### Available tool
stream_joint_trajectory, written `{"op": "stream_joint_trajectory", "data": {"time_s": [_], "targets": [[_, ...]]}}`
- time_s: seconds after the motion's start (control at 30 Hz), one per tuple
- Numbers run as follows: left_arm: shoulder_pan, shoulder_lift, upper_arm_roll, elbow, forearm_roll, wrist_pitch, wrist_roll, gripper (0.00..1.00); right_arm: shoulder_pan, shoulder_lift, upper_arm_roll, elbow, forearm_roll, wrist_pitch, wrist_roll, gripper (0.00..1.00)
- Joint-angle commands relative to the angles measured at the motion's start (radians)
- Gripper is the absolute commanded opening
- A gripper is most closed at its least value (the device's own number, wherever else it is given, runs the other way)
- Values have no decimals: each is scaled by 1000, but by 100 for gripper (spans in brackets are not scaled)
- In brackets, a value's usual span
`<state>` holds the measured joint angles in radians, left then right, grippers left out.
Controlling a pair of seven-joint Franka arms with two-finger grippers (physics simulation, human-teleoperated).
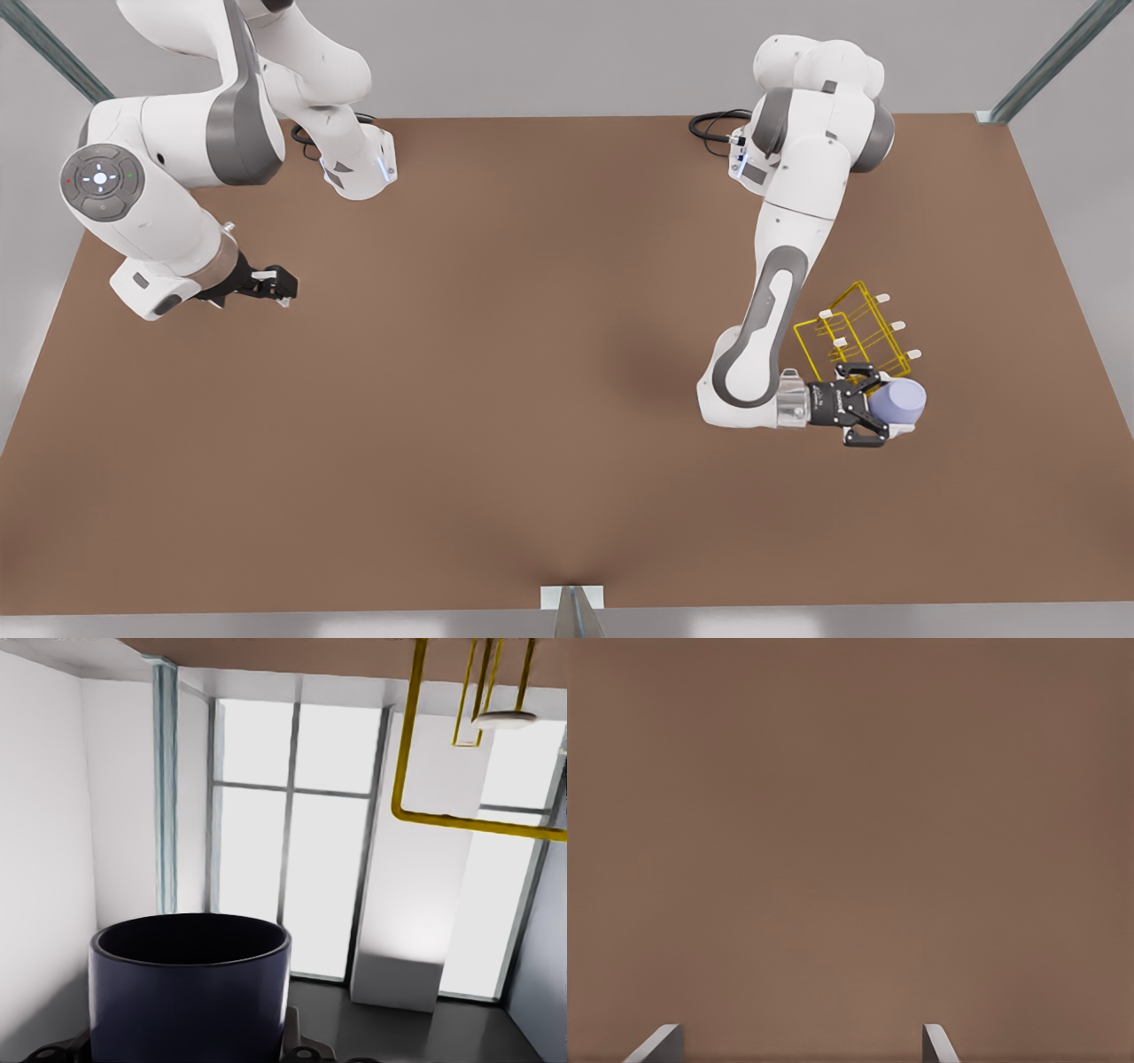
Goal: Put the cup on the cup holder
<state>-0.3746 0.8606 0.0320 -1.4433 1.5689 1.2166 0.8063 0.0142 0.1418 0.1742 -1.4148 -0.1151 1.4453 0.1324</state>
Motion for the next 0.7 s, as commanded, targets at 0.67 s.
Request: {"op": "stream_joint_trajectory", "data": {"time_s": [0.67], "targets": [[10,-23,-1,-80,-109,34,-88,77,1,-2,1,0,0,0,-1,100]]}}
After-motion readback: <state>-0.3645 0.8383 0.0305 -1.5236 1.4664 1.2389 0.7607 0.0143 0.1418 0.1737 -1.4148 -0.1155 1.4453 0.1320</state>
